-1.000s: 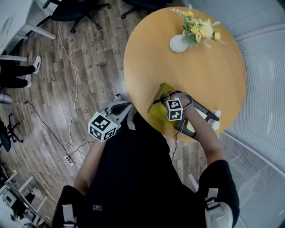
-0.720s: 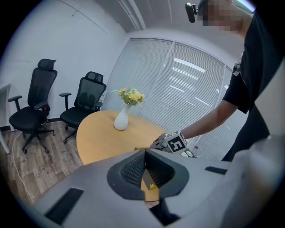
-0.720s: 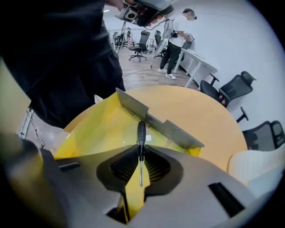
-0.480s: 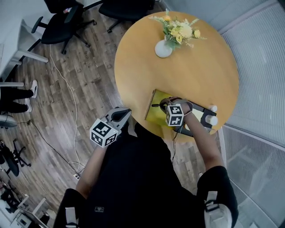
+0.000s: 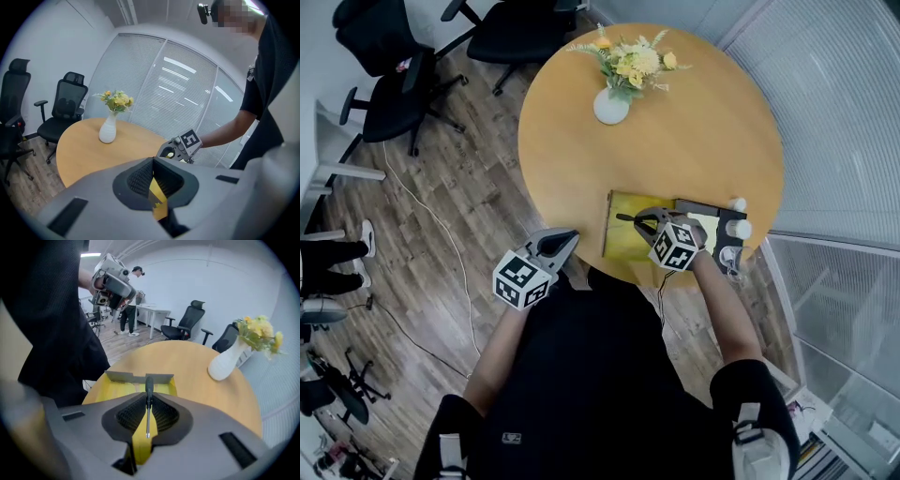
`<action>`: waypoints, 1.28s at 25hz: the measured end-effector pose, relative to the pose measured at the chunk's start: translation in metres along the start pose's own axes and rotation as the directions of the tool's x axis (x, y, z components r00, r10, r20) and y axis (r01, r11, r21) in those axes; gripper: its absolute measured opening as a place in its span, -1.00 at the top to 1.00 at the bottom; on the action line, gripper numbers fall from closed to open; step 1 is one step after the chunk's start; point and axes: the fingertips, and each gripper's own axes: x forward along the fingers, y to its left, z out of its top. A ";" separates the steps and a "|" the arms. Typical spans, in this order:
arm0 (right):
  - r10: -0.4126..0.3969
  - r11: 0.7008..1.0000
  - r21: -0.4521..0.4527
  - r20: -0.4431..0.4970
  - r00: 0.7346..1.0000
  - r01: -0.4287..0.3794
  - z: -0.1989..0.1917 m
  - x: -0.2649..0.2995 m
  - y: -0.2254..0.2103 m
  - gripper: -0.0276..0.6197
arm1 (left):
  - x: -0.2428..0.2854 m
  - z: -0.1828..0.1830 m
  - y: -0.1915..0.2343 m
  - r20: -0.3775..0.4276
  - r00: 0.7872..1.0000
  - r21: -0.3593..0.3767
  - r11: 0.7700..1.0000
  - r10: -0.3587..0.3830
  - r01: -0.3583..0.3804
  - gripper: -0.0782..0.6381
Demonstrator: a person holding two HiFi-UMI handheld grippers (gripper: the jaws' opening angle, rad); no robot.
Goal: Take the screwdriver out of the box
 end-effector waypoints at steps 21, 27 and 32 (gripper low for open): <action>-0.459 0.784 0.526 0.133 0.878 0.330 0.065 -0.071 0.013 0.81 | -0.018 0.013 0.004 -0.112 0.967 0.143 0.959 -0.230 0.244 0.76; -0.573 0.703 0.612 0.186 0.798 0.363 0.094 -0.090 0.019 0.81 | -0.027 0.012 0.001 -0.135 0.947 0.173 0.934 -0.292 0.313 0.76; -0.678 0.625 0.674 0.219 0.702 0.393 0.123 -0.115 0.024 0.82 | -0.039 0.008 0.000 -0.157 0.928 0.200 0.909 -0.338 0.365 0.76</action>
